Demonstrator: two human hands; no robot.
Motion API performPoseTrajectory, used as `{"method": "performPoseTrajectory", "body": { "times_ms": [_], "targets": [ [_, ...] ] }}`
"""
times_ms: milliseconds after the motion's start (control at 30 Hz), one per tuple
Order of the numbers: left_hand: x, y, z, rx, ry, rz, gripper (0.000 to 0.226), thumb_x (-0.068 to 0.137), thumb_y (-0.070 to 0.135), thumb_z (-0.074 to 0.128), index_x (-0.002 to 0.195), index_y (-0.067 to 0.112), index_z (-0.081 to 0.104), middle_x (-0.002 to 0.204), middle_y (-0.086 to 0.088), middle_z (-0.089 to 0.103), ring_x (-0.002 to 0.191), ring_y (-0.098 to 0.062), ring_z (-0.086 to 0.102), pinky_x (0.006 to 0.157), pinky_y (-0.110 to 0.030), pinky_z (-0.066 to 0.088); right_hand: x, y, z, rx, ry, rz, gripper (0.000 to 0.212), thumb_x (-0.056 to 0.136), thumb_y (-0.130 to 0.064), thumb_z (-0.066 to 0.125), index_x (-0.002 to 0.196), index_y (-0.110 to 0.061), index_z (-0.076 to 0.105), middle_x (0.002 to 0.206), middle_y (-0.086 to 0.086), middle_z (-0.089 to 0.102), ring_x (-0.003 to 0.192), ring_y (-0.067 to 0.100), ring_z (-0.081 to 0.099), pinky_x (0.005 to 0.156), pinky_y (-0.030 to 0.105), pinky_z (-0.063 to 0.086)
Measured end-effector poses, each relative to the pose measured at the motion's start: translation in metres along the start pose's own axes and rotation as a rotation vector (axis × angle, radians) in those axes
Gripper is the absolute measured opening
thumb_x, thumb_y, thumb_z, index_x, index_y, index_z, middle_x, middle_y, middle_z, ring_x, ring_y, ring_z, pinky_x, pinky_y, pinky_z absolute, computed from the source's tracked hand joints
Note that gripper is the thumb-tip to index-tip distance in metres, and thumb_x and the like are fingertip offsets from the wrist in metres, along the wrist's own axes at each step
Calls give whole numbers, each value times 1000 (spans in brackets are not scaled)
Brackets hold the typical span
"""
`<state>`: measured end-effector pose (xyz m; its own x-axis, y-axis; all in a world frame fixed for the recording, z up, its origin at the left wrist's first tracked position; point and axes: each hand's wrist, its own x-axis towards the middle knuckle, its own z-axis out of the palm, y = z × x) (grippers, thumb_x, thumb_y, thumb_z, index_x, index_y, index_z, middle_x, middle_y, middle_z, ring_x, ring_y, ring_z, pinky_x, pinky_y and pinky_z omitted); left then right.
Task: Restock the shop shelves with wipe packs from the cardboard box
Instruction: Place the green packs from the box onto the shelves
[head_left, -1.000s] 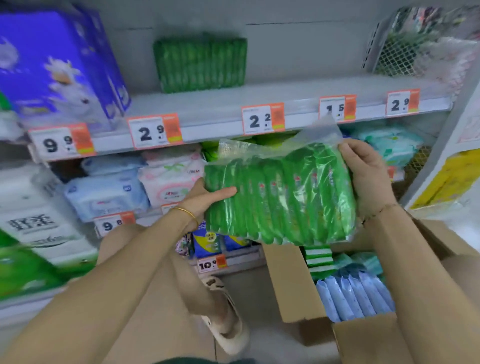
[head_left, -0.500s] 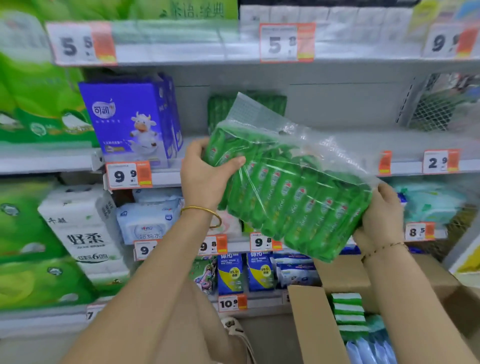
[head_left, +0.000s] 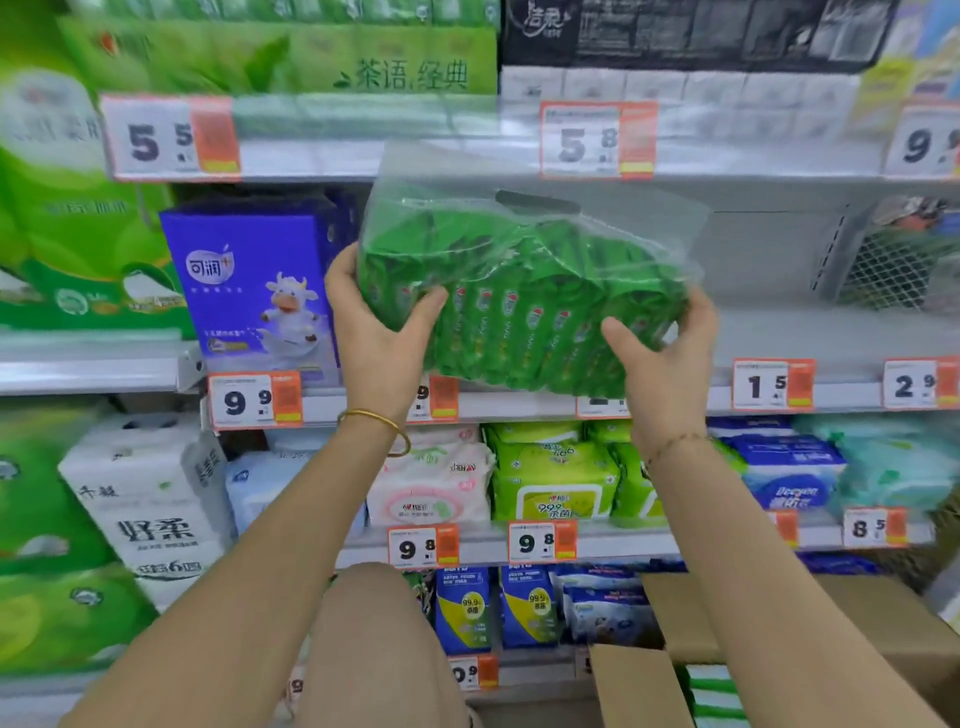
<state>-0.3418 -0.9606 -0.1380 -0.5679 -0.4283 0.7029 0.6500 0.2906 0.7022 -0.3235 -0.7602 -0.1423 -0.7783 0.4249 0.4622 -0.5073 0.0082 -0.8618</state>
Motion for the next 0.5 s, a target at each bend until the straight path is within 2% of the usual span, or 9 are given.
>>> {"method": "performPoseTrajectory", "body": {
  "times_ms": [33, 100, 200, 267, 333, 400, 500],
  "targets": [
    [5, -9, 1, 39, -22, -2, 70, 75, 22, 72, 132, 10, 32, 127, -3, 45, 118, -14, 48, 106, -28, 40, 8, 3, 6, -36, 4, -14, 67, 81, -8, 69, 138, -19, 35, 140, -4, 42, 130, 10, 39, 113, 29, 32],
    [13, -27, 3, 114, -72, -2, 78, 75, 35, 69, 136, 10, 27, 134, -7, 42, 125, -19, 43, 110, -36, 37, 25, 10, 18, -103, 18, -51, 67, 81, -9, 69, 138, -16, 35, 138, -4, 44, 126, 7, 40, 109, 20, 31],
    [28, -47, 5, 221, -185, -6, 87, 77, 42, 61, 142, 5, 17, 142, -10, 33, 133, -21, 32, 115, -35, 27, 51, 27, 34, -157, 16, -66, 67, 82, -9, 68, 139, -11, 33, 139, 1, 45, 128, 11, 41, 110, 22, 31],
    [45, -57, 9, 305, -264, -32, 89, 79, 38, 60, 144, 1, 12, 146, -15, 28, 135, -22, 28, 116, -35, 23, 67, 41, 44, -205, -7, -46, 67, 83, -10, 67, 140, -10, 32, 140, 4, 44, 129, 15, 41, 112, 28, 30],
    [62, -67, 14, 429, -340, -64, 89, 82, 33, 63, 145, -1, 9, 148, -20, 26, 138, -29, 27, 117, -41, 22, 84, 55, 55, -238, -55, -13, 65, 85, -8, 66, 139, -8, 31, 139, 6, 44, 125, 15, 42, 111, 29, 31],
    [77, -78, 19, 559, -418, -190, 87, 86, 26, 63, 146, -2, 7, 150, -22, 26, 138, -34, 27, 116, -40, 23, 99, 67, 67, -326, -129, 35, 65, 85, -8, 65, 140, -8, 29, 140, 8, 43, 127, 17, 42, 109, 28, 33],
    [90, -81, 26, 704, -490, -490, 81, 91, 23, 57, 145, -5, 3, 150, -24, 22, 138, -35, 29, 113, -37, 25, 117, 71, 78, -482, -228, 95, 68, 85, -8, 65, 141, -10, 25, 145, 11, 38, 132, 28, 39, 106, 37, 35]
  ]
}}
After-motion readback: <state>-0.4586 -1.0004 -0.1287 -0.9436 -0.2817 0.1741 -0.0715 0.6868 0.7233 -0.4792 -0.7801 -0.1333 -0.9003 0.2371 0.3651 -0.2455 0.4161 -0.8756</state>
